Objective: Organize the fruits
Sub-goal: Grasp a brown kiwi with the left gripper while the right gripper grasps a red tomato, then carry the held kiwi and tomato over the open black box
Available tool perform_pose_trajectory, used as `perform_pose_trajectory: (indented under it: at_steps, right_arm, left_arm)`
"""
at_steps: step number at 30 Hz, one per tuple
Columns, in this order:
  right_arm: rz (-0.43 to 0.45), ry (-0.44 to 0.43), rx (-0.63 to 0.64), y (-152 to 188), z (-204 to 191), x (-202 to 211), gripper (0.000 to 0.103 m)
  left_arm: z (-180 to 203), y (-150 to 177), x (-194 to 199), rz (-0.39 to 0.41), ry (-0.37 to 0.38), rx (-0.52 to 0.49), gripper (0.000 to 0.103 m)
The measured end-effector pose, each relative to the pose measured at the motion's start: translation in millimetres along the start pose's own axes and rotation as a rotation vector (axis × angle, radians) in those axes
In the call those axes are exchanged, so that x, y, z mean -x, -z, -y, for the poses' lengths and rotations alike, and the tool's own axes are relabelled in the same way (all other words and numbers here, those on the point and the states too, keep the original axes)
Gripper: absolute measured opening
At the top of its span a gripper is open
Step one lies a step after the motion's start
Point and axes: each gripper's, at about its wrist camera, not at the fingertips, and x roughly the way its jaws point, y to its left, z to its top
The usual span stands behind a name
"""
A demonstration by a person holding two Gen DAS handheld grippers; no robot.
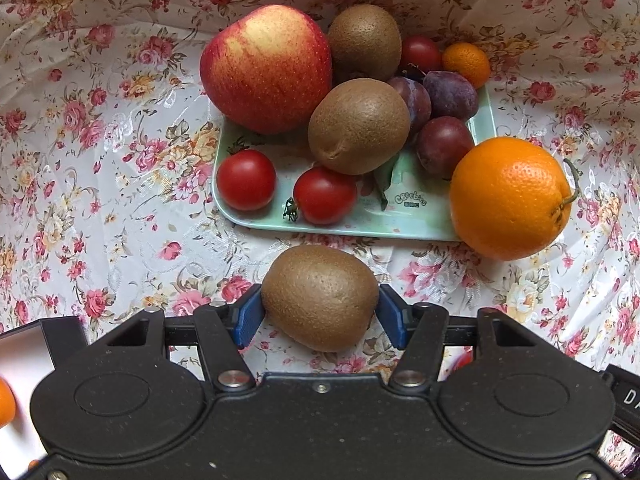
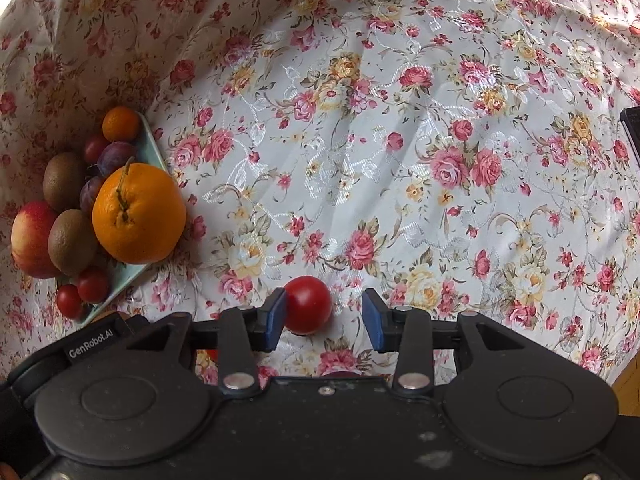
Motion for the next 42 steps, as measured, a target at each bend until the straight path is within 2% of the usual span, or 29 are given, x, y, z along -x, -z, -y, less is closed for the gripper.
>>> perform_pose_trajectory:
  at_steps: [6, 10, 18, 20, 21, 31, 42]
  right_arm:
    - [-0.003, -0.009, -0.014, -4.3, -2.3, -5.6, 0.044]
    - [-0.007, -0.017, -0.013, -4.2, -6.5, -10.8, 0.045]
    - [-0.021, 0.024, -0.013, 1.5, -20.2, -25.6, 0.044]
    - [-0.019, 0.026, -0.002, 2.7, -23.6, -25.7, 0.032]
    - [-0.021, 0.025, 0.004, 3.0, -24.8, -25.2, 0.032]
    - [0.015, 0.037, 0.019, 10.4, -21.3, -7.3, 0.032]
    - [0.054, -0.041, 0.068, 44.3, -16.8, 35.1, 0.032]
  left_arm:
    - [-2.4, 6.4, -1.7, 0.011, 0.002, 0.014, 0.062]
    - [-5.2, 9.3, -3.1, -0.010, 0.026, 0.044, 0.062]
    - [-4.4, 15.6, 3.8, -0.036, 0.050, 0.044, 0.062]
    - [-5.2, 17.6, 6.8, -0.034, 0.053, 0.042, 0.062]
    - [-5.3, 19.1, 9.3, -0.032, 0.053, 0.041, 0.062]
    - [-15.6, 22.3, 33.6, 0.011, 0.039, 0.049, 0.062]
    - [-29.1, 46.6, 65.7, 0.047, 0.046, 0.083, 0.062]
